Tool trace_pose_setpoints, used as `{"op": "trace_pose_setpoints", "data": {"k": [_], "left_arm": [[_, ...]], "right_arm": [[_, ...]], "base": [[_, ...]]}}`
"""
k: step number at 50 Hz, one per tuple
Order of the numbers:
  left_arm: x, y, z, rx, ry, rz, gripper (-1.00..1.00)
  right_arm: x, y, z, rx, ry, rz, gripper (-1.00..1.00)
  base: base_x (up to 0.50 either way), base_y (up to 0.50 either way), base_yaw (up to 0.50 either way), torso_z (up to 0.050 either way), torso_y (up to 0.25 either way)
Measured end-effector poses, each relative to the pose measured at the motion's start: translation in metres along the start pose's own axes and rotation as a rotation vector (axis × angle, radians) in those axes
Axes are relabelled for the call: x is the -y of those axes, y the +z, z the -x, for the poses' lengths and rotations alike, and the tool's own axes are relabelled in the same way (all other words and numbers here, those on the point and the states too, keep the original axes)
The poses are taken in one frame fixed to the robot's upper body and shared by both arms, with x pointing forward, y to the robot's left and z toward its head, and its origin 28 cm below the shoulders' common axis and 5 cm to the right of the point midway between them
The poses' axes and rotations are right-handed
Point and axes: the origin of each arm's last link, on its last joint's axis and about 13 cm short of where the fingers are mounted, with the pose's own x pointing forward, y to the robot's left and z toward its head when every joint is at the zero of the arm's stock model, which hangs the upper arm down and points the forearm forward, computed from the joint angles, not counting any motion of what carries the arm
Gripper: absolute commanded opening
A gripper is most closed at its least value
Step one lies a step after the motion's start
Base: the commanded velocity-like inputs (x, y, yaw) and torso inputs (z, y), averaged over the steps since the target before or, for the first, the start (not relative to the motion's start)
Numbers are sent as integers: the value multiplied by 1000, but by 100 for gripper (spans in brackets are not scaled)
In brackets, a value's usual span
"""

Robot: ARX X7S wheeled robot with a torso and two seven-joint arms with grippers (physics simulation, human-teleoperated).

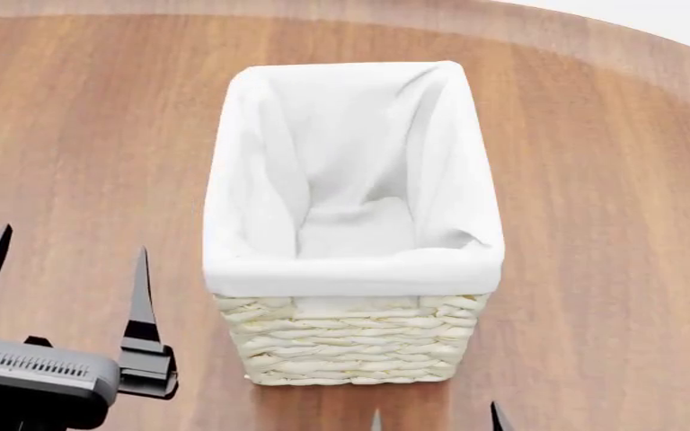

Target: Pick up the cream cheese box, and put it in the basket.

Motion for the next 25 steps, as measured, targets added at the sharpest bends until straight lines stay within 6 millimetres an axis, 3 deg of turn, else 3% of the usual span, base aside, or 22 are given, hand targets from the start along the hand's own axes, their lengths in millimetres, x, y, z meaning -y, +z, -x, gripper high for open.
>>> {"op": "trace_pose_setpoints", "data": {"k": [20,25], "left_arm": [[2,1,1,-3,-15,6,100],[3,6,0,10,-22,8,100]], "right_arm": [[0,3,1,28,-26,6,100],[6,22,-4,88,-64,14,100]], "base": [[0,0,0,0,0],[0,0,0,0,0]]}}
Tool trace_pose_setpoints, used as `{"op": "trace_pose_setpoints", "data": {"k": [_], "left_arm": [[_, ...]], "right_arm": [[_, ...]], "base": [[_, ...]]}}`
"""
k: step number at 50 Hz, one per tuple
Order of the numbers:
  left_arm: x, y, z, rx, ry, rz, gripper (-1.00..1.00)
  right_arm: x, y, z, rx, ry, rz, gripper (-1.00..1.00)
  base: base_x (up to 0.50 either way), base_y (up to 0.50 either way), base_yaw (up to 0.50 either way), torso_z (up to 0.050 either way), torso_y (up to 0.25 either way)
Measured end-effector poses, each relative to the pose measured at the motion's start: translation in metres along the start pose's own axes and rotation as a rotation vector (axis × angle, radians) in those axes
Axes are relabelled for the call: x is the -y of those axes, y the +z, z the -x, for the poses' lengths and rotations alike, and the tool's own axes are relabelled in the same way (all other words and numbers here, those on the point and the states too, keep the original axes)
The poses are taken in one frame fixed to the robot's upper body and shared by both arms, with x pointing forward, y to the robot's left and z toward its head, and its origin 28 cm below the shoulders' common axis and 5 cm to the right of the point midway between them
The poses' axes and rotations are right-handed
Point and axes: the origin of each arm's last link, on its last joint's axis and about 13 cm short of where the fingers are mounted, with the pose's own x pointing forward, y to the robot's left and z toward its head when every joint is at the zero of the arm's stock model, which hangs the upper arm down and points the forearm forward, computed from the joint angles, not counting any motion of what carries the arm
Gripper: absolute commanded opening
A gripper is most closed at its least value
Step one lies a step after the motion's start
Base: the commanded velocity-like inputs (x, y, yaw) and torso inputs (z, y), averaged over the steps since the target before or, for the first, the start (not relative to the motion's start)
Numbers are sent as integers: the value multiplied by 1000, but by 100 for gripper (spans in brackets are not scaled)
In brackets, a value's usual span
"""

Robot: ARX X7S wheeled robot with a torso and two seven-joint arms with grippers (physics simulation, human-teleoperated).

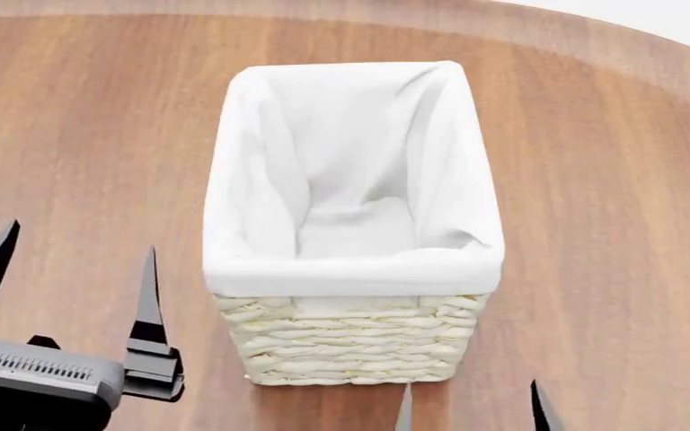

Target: Pick up the cream cheese box, and put it in the basket.

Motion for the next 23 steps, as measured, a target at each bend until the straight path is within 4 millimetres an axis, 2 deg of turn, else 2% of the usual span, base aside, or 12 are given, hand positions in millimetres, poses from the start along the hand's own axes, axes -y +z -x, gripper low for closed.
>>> {"op": "trace_pose_setpoints", "data": {"k": [4,9,15,23], "left_arm": [[1,4,0,11,-6,0,100],[2,4,0,12,-14,-4,100],[6,1,0,6,-21,-12,100],[13,-4,-2,-4,-38,-16,100]], "right_arm": [[3,23,-8,48,-18,1,100],[5,40,-13,81,-25,3,100],[7,48,-16,95,-26,0,100],[11,47,-20,101,-30,-10,100]], "base": [[0,0,0,0,0],[0,0,0,0,0],[0,0,0,0,0],[0,0,0,0,0]]}}
